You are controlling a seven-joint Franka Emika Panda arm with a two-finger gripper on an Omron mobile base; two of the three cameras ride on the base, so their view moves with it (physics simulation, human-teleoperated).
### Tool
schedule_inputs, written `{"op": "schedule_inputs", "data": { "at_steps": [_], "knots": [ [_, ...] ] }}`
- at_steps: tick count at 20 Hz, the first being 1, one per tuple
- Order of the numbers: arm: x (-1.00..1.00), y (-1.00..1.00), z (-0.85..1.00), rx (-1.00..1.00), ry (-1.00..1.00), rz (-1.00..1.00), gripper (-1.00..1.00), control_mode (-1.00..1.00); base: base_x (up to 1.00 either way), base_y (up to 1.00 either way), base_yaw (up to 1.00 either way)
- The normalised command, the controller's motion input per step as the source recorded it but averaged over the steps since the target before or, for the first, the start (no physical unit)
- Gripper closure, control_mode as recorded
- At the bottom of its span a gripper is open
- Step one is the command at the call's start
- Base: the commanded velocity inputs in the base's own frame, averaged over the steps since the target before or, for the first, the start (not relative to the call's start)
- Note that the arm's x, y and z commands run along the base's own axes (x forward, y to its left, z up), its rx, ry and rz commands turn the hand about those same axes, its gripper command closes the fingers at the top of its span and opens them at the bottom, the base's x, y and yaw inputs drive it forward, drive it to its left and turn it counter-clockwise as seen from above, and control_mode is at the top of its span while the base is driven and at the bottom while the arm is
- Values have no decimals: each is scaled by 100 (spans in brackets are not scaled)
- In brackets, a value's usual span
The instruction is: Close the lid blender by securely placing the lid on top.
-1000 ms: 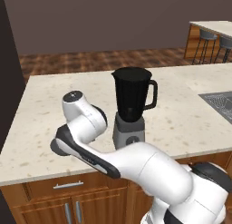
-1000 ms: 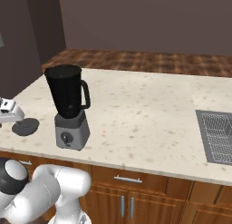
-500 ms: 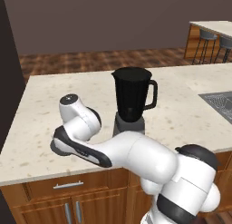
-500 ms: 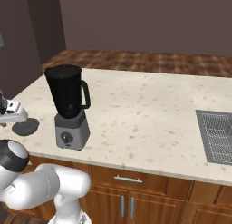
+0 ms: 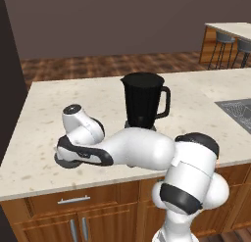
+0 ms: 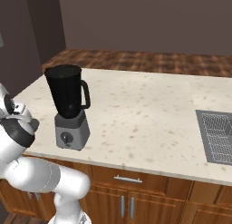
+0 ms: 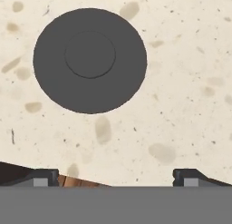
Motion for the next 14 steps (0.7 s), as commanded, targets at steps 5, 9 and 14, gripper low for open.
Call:
{"op": "schedule_inputs", "data": {
  "at_steps": [5, 9, 14],
  "knots": [
    [27, 10, -20, 0, 1, 0, -100, -100, 0, 0, 0],
    [13, 27, -19, -1, 2, 0, -100, -100, 0, 0, 0],
    [8, 18, -13, 0, 0, 0, -100, -100, 0, 0, 0]
  ]
}}
